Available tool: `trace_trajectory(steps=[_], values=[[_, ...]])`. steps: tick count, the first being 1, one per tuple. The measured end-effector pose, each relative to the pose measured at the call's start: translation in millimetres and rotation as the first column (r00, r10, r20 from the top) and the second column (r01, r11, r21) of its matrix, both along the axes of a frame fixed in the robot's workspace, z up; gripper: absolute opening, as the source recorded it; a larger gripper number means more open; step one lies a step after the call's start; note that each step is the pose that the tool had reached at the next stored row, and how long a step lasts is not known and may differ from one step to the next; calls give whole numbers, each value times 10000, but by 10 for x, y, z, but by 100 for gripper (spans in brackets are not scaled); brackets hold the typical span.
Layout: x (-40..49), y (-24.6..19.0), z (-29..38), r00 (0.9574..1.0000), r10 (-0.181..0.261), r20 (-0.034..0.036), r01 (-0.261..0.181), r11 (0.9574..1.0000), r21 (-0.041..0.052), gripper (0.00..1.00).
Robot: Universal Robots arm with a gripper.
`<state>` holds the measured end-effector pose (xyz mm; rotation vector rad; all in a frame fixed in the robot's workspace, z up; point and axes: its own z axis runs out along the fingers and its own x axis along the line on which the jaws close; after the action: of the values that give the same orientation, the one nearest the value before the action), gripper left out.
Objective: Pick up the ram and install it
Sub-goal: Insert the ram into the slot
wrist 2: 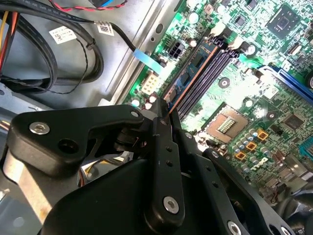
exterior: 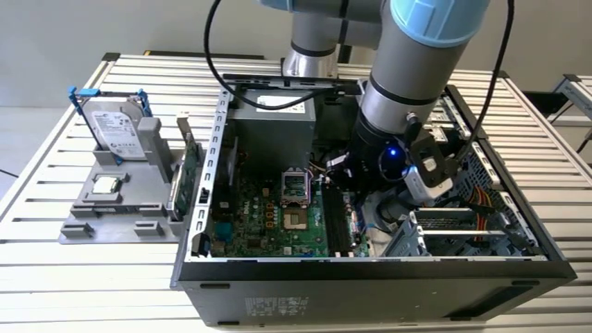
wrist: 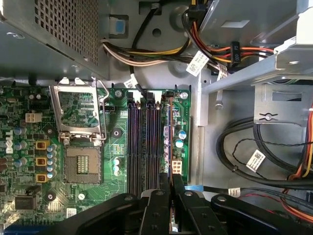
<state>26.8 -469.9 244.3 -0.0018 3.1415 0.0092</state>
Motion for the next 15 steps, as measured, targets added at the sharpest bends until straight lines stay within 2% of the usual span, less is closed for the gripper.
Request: trace_trajectory(steps=[15], values=[[-25, 0, -105, 10000, 1, -6, -1, 10000, -1, 0]])
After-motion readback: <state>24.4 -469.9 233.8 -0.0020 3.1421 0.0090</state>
